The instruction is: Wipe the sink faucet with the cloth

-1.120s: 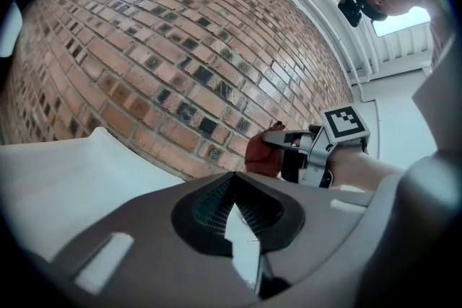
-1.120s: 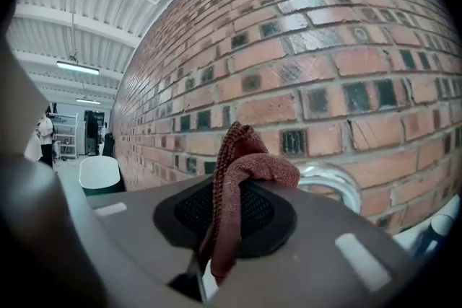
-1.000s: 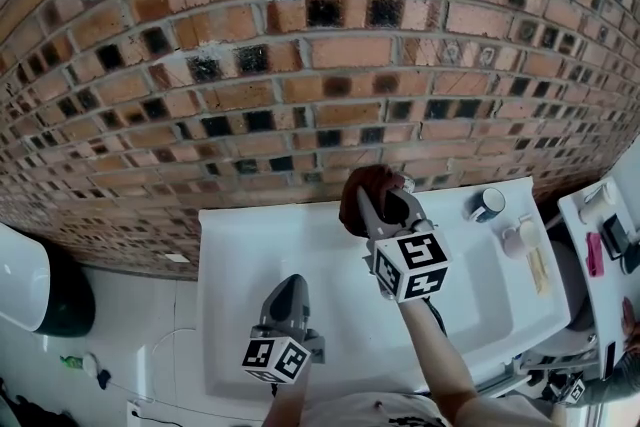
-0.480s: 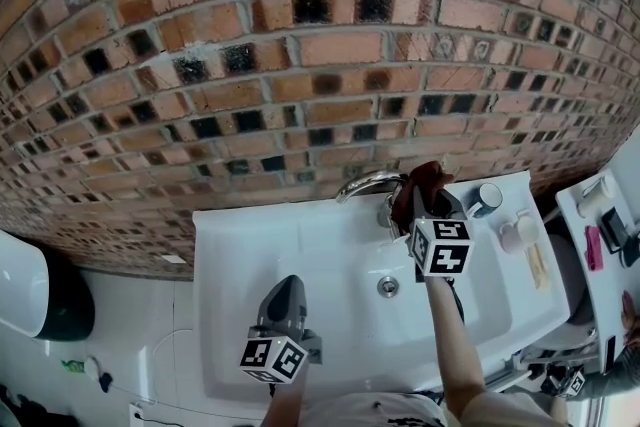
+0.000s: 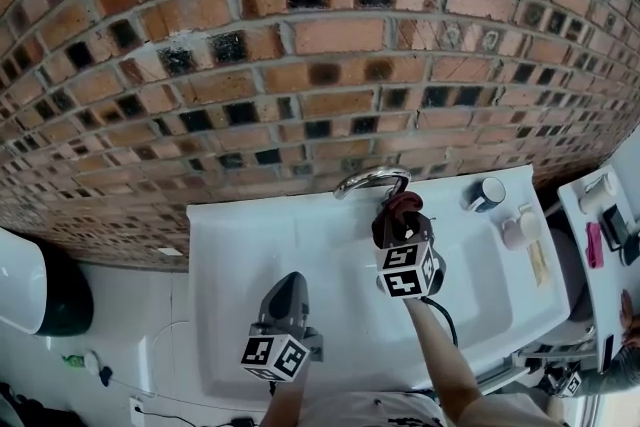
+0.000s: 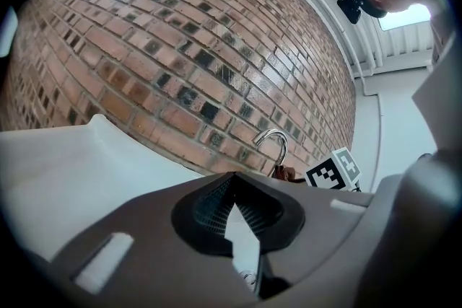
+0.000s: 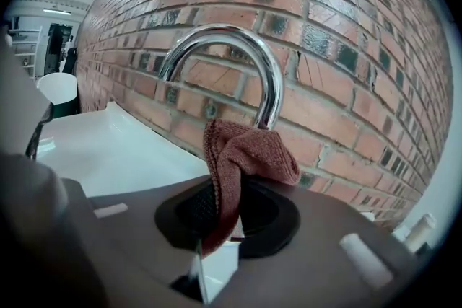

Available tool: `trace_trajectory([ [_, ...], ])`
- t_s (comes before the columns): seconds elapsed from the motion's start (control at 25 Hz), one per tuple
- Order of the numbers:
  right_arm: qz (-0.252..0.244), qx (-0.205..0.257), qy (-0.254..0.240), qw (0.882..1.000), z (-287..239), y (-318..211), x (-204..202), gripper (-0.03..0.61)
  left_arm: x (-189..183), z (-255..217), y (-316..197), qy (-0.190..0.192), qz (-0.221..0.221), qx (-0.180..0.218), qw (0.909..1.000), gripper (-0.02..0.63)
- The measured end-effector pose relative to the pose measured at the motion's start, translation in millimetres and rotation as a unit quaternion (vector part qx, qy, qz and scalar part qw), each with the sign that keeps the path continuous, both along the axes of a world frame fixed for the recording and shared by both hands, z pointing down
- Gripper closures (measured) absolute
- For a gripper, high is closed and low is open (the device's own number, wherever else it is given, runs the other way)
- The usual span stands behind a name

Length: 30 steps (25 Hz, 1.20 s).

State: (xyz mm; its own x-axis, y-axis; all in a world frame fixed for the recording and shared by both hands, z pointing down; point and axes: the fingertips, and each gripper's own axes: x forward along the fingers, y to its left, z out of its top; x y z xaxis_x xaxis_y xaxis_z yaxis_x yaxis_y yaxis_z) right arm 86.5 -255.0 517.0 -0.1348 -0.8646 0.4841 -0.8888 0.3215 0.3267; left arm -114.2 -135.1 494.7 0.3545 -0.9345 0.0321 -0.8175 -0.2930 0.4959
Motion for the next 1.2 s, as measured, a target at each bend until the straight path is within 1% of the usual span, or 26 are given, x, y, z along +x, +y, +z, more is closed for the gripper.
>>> trace_trajectory([
  [0.12,-0.001,-0.004,-0.007,1.000,2,0,-3,0.551,0,0,0,-0.002,0.002,0.002,1.0000,0.609],
  [0.24,-0.010,-0.016,-0.021,1.000,9,2,-9,0.548,-2,2,0,-0.001,0.000,0.001,1.0000,0.608],
  [0.32,-0.007,-0.024,-0.024,0.999,13,1,-10,0.536,-2,1,1,0.000,0.001,0.001,1.0000,0.609],
  [0.48,-0.008,-0.045,-0.041,0.998,19,-3,-15,0.534,-3,2,1,-0.001,0.001,-0.001,1.0000,0.607],
  [0.56,-0.011,-0.059,-0.049,0.997,24,-3,-16,0.534,-4,1,1,-0.001,-0.001,0.000,1.0000,0.608],
  [0.68,-0.022,-0.100,-0.072,0.992,41,-3,-22,0.534,-5,1,1,0.000,-0.003,-0.001,1.0000,0.607],
  [0.72,-0.025,-0.110,-0.071,0.991,46,-1,-24,0.535,-4,1,2,0.000,-0.003,-0.001,1.0000,0.607],
  [0.8,-0.028,-0.119,-0.068,0.990,52,4,-28,0.534,-4,0,3,-0.002,-0.003,-0.001,1.0000,0.607],
  [0.84,-0.029,-0.116,-0.078,0.990,52,6,-30,0.534,-5,0,3,-0.003,-0.004,0.000,1.0000,0.607],
  [0.92,-0.036,-0.100,-0.119,0.987,42,10,-38,0.534,-9,-1,1,-0.004,-0.008,0.002,1.0000,0.607],
  [1.0,-0.053,-0.072,-0.171,0.981,22,17,-47,0.534,-12,-3,0,-0.003,-0.013,0.006,0.9999,0.609],
  [1.12,-0.076,-0.028,-0.259,0.962,-21,39,-60,0.534,-13,-12,3,-0.001,-0.016,0.022,0.9996,0.609],
  [1.2,-0.081,0.000,-0.306,0.949,-51,57,-62,0.534,-9,-20,6,-0.001,-0.011,0.033,0.9994,0.608],
])
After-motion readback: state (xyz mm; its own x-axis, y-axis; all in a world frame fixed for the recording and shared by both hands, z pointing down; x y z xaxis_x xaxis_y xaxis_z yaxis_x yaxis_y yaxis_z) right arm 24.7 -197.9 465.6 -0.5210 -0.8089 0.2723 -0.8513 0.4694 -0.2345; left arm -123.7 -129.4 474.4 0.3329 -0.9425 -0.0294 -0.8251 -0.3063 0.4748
